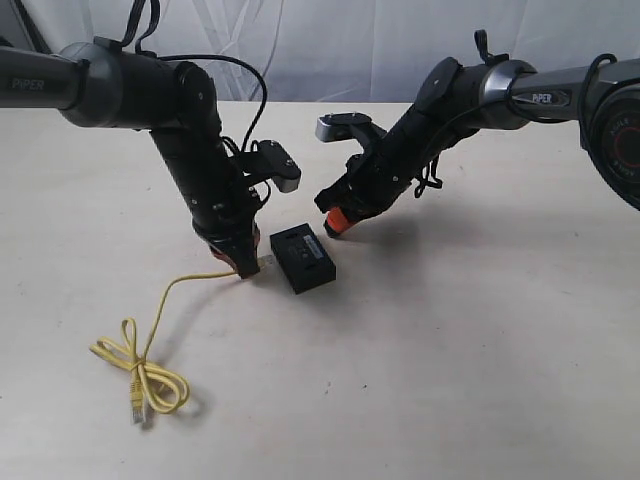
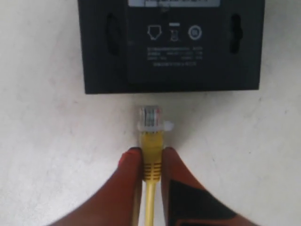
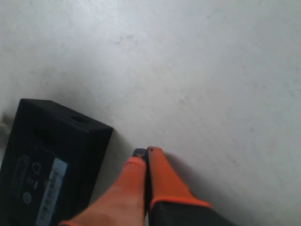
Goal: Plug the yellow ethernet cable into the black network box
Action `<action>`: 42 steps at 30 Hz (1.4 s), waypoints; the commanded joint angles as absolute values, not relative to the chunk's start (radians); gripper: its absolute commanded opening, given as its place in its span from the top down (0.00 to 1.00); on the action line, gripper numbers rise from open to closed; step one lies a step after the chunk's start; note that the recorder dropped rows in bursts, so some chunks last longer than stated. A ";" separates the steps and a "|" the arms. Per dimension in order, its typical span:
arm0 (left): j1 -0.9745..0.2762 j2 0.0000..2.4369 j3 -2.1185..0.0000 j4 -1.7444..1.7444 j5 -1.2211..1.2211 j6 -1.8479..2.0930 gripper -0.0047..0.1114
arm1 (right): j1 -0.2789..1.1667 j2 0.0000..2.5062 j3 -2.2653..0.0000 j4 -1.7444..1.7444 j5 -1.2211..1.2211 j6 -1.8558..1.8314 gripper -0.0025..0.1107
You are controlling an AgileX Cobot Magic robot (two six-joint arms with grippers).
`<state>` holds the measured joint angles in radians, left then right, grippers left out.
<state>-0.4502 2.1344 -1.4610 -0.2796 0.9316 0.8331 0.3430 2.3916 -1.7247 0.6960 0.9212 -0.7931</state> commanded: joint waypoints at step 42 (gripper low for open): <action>-0.463 2.156 -1.486 -0.350 0.960 0.786 0.96 | 0.339 2.400 -1.721 0.665 0.974 -0.786 0.99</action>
